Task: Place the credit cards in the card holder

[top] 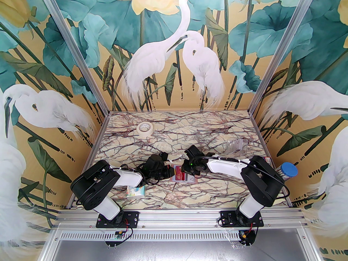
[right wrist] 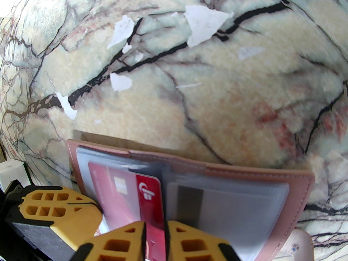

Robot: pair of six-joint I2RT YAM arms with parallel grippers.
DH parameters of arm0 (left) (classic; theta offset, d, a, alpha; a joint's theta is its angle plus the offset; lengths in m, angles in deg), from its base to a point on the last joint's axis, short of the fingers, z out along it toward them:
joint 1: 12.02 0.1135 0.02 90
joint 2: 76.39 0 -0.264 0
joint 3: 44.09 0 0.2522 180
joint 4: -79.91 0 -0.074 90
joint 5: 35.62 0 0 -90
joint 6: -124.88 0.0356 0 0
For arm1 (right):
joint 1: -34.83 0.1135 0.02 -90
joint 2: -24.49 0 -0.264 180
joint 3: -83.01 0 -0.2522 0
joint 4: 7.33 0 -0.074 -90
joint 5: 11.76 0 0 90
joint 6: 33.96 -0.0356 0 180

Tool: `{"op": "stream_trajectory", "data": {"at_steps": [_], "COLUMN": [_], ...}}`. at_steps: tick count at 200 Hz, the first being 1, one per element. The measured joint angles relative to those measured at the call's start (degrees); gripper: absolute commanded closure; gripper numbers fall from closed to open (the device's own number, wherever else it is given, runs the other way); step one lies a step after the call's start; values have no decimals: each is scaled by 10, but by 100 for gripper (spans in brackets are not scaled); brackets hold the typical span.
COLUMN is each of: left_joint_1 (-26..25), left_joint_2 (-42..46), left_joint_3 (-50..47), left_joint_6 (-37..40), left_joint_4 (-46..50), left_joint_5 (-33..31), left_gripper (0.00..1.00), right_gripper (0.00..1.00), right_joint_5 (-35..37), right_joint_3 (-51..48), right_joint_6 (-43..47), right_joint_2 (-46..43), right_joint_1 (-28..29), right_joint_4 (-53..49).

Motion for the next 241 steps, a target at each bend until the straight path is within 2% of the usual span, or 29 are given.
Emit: {"op": "stream_trajectory", "data": {"at_steps": [107, 181, 241], "left_joint_1": [0, 0, -1], "left_joint_2": [0, 2, 58], "left_joint_3": [0, -1, -1], "left_joint_6": [0, 0, 7], "left_joint_4": [0, 0, 70], "left_joint_5": [0, 0, -13], "left_gripper": [97, 90, 83], "right_gripper": [81, 81, 80], "right_joint_5": [-11, -27, -23], "right_joint_3": [0, 0, 0], "right_joint_6": [-7, -17, -17], "right_joint_2": [4, 3, -12], "right_joint_1": [1, 6, 6], "right_joint_4": [9, 27, 17]}}
